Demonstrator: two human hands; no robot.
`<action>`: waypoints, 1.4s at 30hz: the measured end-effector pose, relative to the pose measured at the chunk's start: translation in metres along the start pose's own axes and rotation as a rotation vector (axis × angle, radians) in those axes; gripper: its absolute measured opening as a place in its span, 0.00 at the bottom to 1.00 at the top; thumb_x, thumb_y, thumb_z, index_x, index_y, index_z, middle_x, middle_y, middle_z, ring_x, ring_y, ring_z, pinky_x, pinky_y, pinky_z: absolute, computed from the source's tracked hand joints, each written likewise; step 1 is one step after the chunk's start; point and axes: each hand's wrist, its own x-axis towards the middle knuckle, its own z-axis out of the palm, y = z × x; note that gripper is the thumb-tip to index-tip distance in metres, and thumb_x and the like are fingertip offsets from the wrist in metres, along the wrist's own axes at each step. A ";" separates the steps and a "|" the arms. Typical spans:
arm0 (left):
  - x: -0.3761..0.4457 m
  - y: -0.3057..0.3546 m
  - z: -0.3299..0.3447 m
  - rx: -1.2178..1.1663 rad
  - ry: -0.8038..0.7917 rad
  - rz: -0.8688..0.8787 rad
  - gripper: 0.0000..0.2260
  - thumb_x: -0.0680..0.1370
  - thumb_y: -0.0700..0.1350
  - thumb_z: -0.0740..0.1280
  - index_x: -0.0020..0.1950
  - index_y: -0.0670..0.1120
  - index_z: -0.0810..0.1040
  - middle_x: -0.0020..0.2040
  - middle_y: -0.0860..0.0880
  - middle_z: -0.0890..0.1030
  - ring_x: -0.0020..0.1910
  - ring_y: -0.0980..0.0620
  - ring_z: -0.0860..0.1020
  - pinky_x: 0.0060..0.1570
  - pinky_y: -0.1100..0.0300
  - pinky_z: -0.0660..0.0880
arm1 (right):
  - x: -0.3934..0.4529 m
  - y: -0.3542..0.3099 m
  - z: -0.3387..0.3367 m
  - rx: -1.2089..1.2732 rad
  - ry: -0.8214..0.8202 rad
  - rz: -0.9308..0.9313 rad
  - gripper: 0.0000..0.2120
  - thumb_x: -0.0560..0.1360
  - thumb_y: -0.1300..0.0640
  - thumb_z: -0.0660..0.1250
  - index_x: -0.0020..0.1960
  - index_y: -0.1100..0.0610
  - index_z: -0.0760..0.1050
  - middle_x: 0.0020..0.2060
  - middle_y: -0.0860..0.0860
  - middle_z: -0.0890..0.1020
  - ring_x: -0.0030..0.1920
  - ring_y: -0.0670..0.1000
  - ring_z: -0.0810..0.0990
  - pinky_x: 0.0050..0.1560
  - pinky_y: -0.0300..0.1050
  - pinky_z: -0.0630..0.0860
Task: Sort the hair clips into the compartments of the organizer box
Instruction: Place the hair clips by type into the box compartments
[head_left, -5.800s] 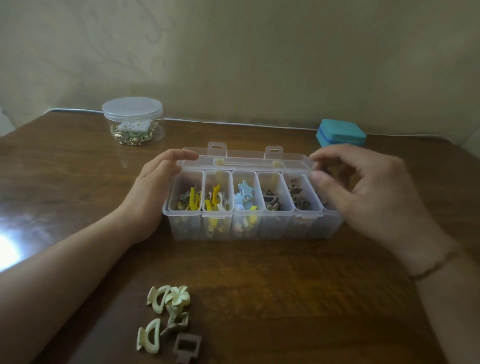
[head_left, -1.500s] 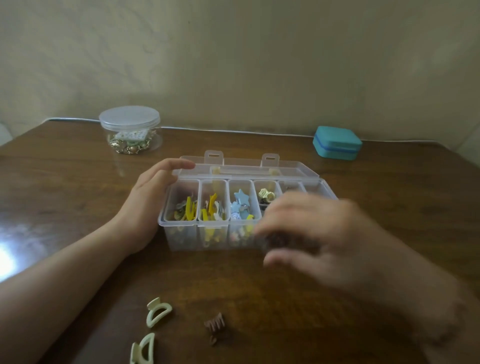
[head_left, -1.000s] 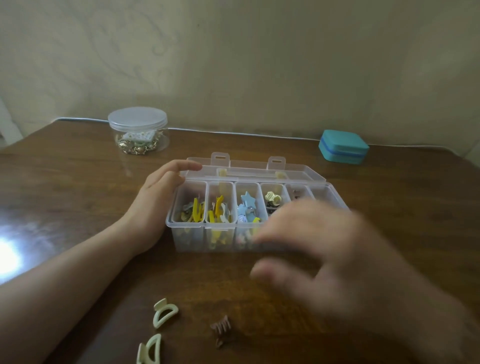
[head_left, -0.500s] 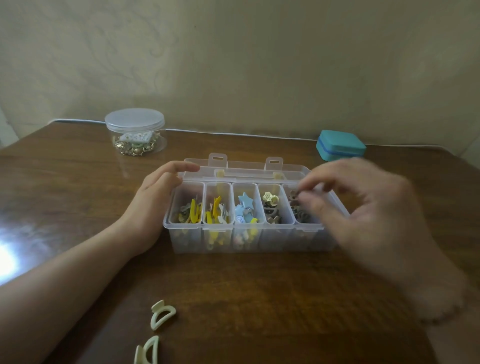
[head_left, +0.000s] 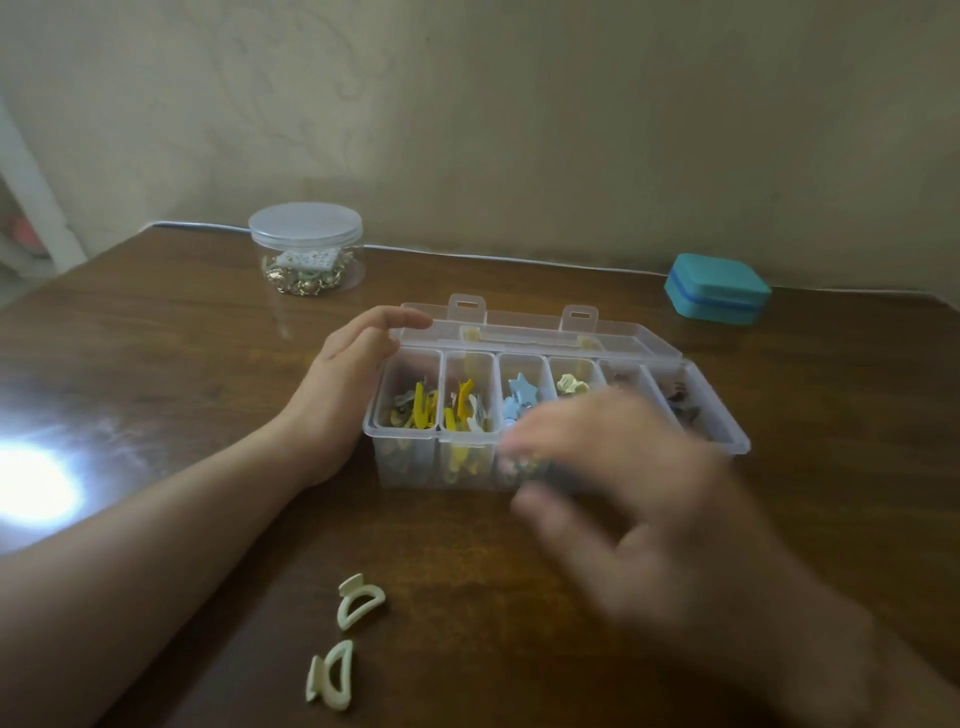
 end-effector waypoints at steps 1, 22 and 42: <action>0.000 0.000 0.000 -0.005 0.009 0.001 0.16 0.71 0.49 0.57 0.49 0.59 0.83 0.58 0.60 0.78 0.67 0.48 0.74 0.70 0.40 0.69 | -0.002 -0.007 0.015 0.009 -0.125 -0.085 0.16 0.74 0.55 0.68 0.61 0.52 0.77 0.59 0.48 0.79 0.59 0.49 0.76 0.58 0.48 0.75; 0.009 -0.013 0.000 0.000 -0.012 0.034 0.17 0.72 0.50 0.57 0.51 0.61 0.83 0.61 0.54 0.80 0.67 0.48 0.74 0.69 0.38 0.69 | 0.001 0.015 0.003 -0.004 0.024 -0.019 0.09 0.74 0.55 0.69 0.54 0.53 0.79 0.45 0.47 0.81 0.46 0.47 0.78 0.47 0.47 0.77; 0.006 -0.004 0.001 0.028 0.008 0.004 0.17 0.71 0.48 0.56 0.52 0.57 0.81 0.52 0.67 0.80 0.65 0.54 0.74 0.71 0.44 0.67 | -0.001 -0.026 0.040 -0.072 -0.208 -0.302 0.20 0.78 0.46 0.62 0.68 0.50 0.71 0.69 0.52 0.72 0.64 0.55 0.74 0.59 0.53 0.74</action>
